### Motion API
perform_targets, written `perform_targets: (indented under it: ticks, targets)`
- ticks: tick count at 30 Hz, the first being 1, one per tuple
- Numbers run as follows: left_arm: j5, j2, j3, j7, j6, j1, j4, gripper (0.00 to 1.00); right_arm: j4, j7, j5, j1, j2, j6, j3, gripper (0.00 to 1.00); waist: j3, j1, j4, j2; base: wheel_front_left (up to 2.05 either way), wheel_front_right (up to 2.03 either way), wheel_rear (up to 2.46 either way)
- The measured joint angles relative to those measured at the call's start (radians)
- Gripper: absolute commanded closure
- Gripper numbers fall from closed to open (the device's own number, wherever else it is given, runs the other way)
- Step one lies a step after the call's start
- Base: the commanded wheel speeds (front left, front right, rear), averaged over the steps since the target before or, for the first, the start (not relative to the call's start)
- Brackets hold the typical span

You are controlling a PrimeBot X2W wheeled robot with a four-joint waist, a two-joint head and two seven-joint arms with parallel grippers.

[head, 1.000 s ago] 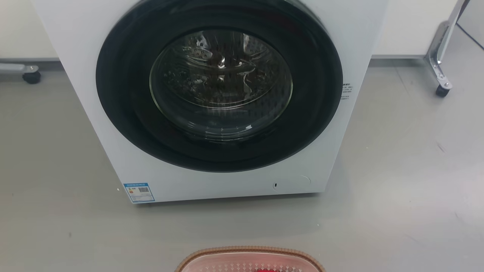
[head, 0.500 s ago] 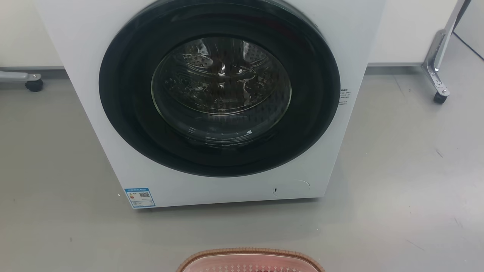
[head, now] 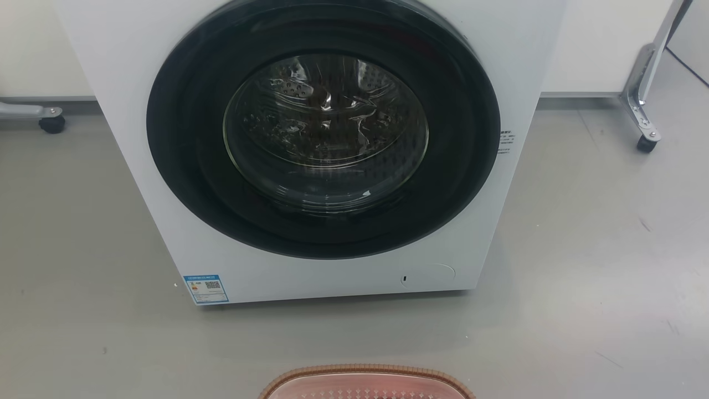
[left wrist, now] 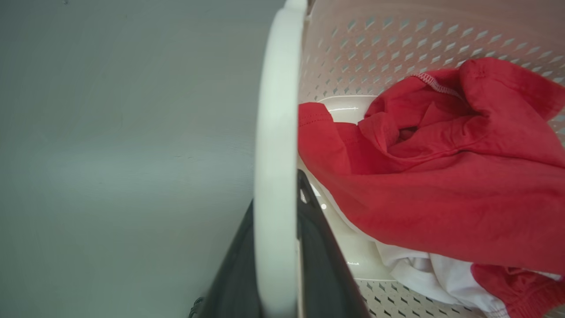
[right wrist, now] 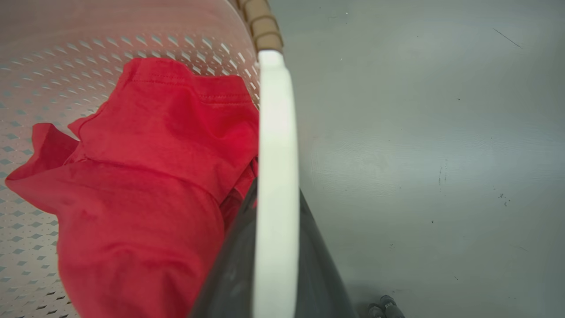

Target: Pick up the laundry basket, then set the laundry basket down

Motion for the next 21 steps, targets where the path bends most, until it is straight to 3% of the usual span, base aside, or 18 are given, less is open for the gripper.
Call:
perform_targets:
  ticks: [21]
  targets:
    - [-0.014,0.005,-0.015,-0.015,0.017,-0.046,-0.013,1.0,-0.003,-0.016,0.036,-0.063,-0.004,-0.007,0.03,1.0,0.071,0.0002,-0.001,0.0,0.0,0.0,0.0]
